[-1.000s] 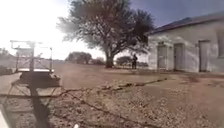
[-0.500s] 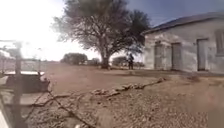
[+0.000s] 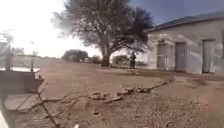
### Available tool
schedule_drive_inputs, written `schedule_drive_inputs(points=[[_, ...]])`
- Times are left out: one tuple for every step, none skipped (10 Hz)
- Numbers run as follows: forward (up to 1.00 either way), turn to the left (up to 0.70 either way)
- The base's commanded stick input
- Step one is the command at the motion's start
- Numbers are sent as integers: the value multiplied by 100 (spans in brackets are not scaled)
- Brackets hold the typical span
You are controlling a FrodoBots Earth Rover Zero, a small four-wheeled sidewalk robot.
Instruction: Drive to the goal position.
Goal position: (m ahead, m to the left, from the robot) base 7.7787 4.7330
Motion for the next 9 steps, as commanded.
schedule_drive_inputs(points=[[70, 14], [70, 14], [70, 14], [70, 14], [70, 14], [70, 11], [70, 7], [70, 0], [70, 0]])
